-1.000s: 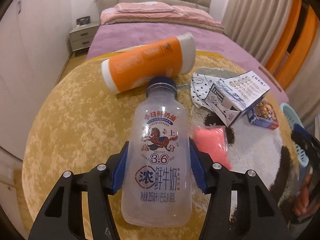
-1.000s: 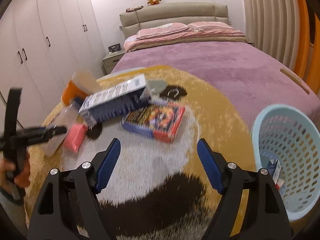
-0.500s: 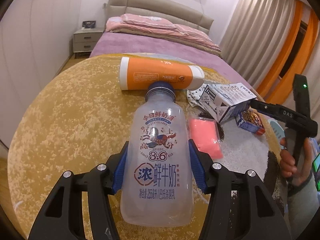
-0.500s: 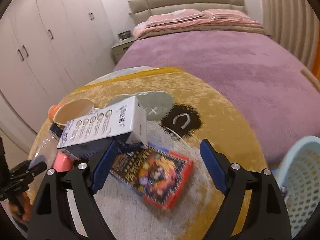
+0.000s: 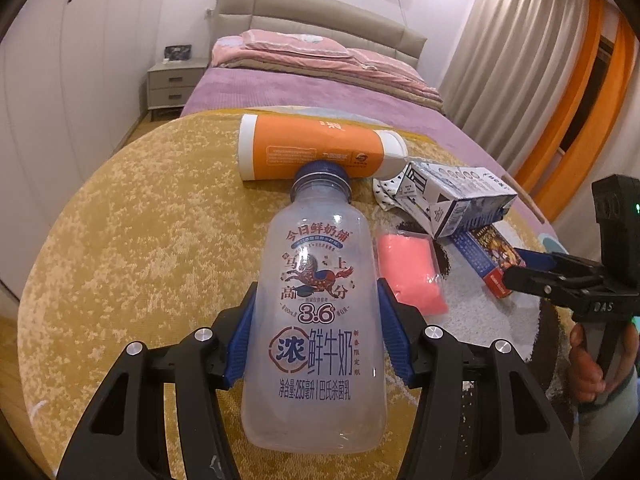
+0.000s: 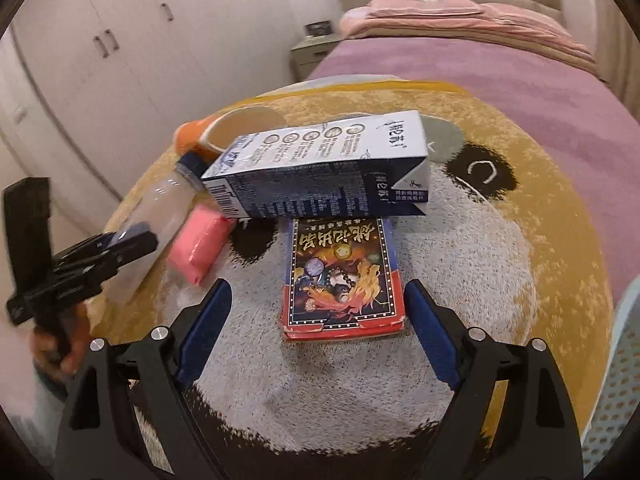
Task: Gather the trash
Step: 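Carry the bottle and card box over the blue basket and release both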
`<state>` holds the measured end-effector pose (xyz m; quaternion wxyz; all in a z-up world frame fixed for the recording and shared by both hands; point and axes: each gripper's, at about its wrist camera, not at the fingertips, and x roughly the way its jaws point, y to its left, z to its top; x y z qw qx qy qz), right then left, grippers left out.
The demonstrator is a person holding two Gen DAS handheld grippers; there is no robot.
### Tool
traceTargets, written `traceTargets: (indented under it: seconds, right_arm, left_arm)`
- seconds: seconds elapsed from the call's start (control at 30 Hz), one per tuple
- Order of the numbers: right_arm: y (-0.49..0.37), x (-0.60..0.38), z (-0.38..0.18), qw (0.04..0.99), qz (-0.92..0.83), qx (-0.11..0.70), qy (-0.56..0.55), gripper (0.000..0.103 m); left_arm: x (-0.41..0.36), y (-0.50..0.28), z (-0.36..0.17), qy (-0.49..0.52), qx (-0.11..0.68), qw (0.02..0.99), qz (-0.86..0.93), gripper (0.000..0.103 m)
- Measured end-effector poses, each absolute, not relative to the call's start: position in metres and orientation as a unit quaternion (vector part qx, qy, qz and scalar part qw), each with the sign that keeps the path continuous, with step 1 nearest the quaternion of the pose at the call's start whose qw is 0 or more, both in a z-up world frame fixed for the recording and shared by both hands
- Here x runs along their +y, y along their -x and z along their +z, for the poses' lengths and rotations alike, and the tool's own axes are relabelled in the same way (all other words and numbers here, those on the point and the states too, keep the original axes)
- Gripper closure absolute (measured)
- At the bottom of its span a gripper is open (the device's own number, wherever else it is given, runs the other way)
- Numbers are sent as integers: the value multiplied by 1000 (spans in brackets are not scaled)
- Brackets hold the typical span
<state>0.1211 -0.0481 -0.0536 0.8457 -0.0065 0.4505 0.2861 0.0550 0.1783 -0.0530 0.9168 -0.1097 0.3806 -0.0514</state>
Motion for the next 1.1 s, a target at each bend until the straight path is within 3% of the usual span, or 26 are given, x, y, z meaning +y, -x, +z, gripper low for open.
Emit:
traceTargets:
  seconds: [0.13, 0.17, 0.23, 0.27, 0.77, 1.1]
  right_arm:
    - [-120, -30, -55, 867, 226, 440, 53, 20]
    - [-119, -28, -56, 869, 220, 438, 60, 24]
    - [-116, -23, -56, 870, 216, 437, 75, 43]
    - [-113, -22, -55, 870, 217, 435, 79, 46]
    - [-41, -73, -24, 838, 315, 443, -51, 46]
    - [-18, -145, 13, 889, 247, 375, -91, 46]
  left_arm:
    - [175, -55, -53, 105, 381, 917, -49, 49]
    - [174, -55, -52, 105, 381, 917, -49, 49]
    - [173, -56, -53, 104, 382, 917, -47, 49]
    - [173, -56, -52, 104, 383, 917, -46, 49]
    - [140, -9, -27, 127, 363, 920, -79, 49]
    - [67, 8, 8, 82, 326, 930, -145, 49]
